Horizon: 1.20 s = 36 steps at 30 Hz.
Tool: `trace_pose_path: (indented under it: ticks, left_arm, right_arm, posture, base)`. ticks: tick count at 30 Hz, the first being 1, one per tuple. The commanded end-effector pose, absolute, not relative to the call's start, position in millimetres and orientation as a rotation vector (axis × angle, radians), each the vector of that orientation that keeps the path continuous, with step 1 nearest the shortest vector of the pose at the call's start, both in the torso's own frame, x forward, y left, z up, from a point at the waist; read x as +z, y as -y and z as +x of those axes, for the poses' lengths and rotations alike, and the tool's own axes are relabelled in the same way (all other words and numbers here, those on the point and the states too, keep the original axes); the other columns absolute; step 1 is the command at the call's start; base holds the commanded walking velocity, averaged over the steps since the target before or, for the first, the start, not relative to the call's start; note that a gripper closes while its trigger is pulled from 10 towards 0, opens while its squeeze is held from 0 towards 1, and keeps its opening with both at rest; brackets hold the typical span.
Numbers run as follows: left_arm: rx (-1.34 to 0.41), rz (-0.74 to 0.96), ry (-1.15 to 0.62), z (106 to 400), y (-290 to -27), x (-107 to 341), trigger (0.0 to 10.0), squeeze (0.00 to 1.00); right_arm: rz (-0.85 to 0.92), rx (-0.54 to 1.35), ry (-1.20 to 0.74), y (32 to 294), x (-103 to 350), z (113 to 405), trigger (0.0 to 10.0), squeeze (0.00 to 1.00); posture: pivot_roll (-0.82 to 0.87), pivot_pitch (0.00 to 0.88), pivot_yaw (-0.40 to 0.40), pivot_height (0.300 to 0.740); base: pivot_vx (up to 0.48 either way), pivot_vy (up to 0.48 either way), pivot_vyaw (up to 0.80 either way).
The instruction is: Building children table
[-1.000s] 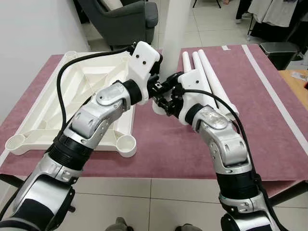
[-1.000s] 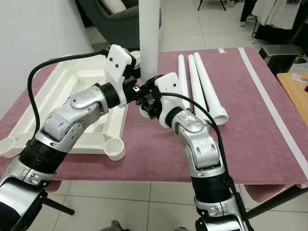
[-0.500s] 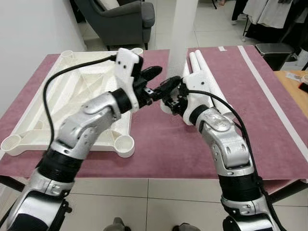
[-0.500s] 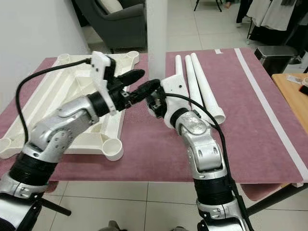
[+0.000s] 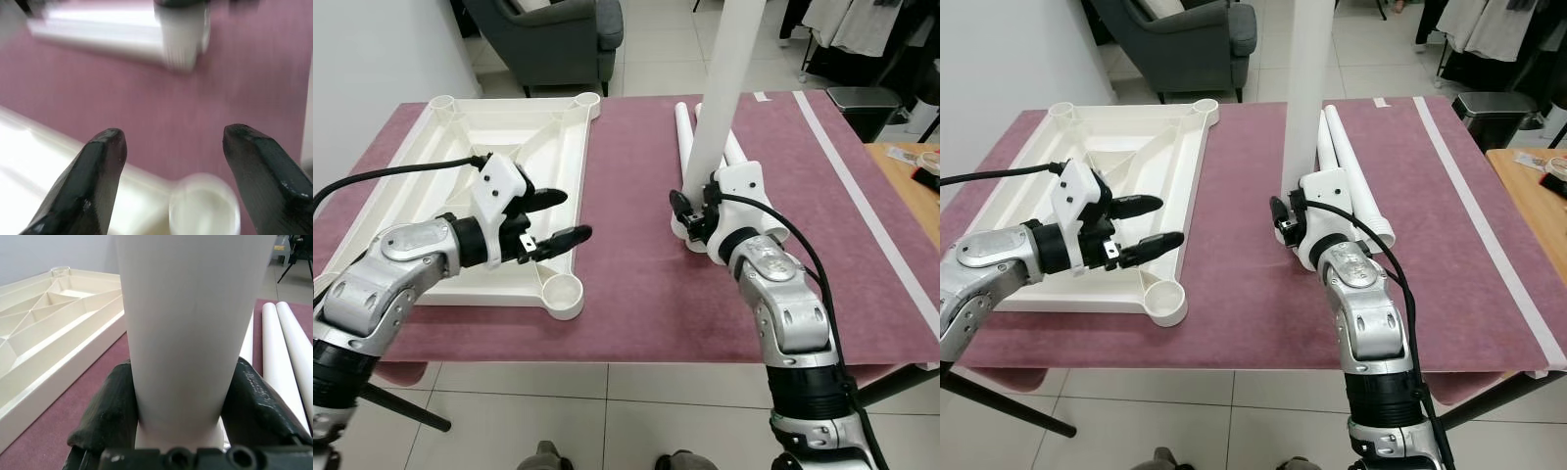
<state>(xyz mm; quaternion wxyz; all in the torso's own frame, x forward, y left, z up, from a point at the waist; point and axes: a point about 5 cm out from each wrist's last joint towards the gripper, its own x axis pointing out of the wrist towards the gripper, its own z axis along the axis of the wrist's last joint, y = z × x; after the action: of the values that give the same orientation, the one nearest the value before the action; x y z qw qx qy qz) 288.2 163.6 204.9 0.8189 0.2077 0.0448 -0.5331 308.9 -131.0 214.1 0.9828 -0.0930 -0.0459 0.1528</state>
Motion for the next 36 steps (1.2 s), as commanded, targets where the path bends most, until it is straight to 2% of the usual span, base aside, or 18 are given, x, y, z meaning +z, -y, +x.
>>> trace_pose_path:
  ticks: [1, 4, 7, 14, 20, 21, 24, 25, 31, 32, 35, 36]
  left_arm:
    - [-1.191, 0.506, -0.16, 288.7, -170.4, 193.6, 10.0, 0.0]
    - [-1.202, 0.541, -0.196, 292.8, -176.7, 190.4, 10.0, 0.0]
    - [-1.262, 0.706, -0.297, 296.5, -192.7, 180.9, 10.0, 0.0]
    - [-1.384, 0.908, -0.387, 292.1, -208.7, 182.6, 10.0, 0.0]
    - [-1.394, 0.907, -0.399, 294.1, -207.4, 171.3, 10.0, 0.0]
    - [-1.392, 0.885, -0.405, 294.9, -204.9, 163.0, 9.1, 0.0]
    - [-1.395, 0.871, -0.408, 295.9, -203.3, 157.4, 9.1, 0.0]
    - [-1.407, 0.844, -0.413, 295.1, -198.8, 149.3, 10.0, 0.0]
    - [-1.414, 0.825, -0.411, 294.9, -189.6, 127.4, 10.0, 0.0]
    - [-1.407, 0.827, -0.408, 295.8, -189.8, 126.2, 5.3, 0.0]
    - [-1.376, 0.824, -0.398, 299.2, -190.6, 125.4, 5.3, 0.0]
    - [-1.36, 0.818, -0.399, 300.2, -191.8, 124.3, 0.0, 0.0]
  right_arm:
    - [-0.172, 0.35, 0.143, 123.8, 222.8, 304.7, 10.0, 0.0]
    - [-0.172, 0.365, 0.154, 121.6, 225.1, 303.2, 10.0, 0.0]
    - [-0.172, 0.385, 0.171, 117.4, 228.3, 299.2, 10.0, 0.0]
    - [-0.162, 0.381, 0.184, 116.1, 227.3, 295.5, 10.0, 0.0]
    - [-0.154, 0.384, 0.192, 114.4, 229.2, 294.0, 10.0, 0.0]
    - [-0.146, 0.39, 0.199, 112.5, 230.9, 292.9, 10.0, 0.0]
    - [-0.141, 0.395, 0.204, 111.2, 232.2, 292.0, 10.0, 0.0]
    - [-0.14, 0.402, 0.208, 110.3, 233.6, 290.9, 10.0, 0.0]
    - [-0.146, 0.412, 0.206, 110.3, 234.8, 289.3, 10.0, 0.0]
    - [-0.146, 0.412, 0.206, 110.3, 234.7, 289.3, 10.0, 0.0]
    - [-0.145, 0.412, 0.206, 110.1, 234.7, 289.2, 10.0, 0.0]
    - [-0.145, 0.412, 0.206, 109.8, 234.6, 289.1, 10.0, 0.0]
  posture:
    - [0.02, 0.078, 0.052, 0.74]
    - [0.02, 0.078, 0.052, 0.74]
    - [0.0, 0.09, 0.064, 0.74]
    - [-0.01, 0.089, 0.072, 0.74]
    - [-0.01, 0.098, 0.084, 0.74]
    - [-0.01, 0.098, 0.084, 0.74]
    - [-0.01, 0.098, 0.084, 0.74]
    - [-0.03, 0.107, 0.08, 0.74]
    - [-0.04, 0.111, 0.075, 0.74]
    - [-0.04, 0.111, 0.075, 0.74]
    - [-0.04, 0.111, 0.075, 0.74]
    - [-0.04, 0.111, 0.075, 0.74]
  base:
    - [0.0, 0.0, 0.0]
    - [0.0, 0.0, 0.0]
    - [0.0, 0.0, 0.0]
    - [0.0, 0.0, 0.0]
    - [0.0, 0.0, 0.0]
    - [0.0, 0.0, 0.0]
    - [0.0, 0.0, 0.0]
    - [0.0, 0.0, 0.0]
    - [0.0, 0.0, 0.0]
    - [0.0, 0.0, 0.0]
    - [0.0, 0.0, 0.0]
    - [0.0, 0.0, 0.0]
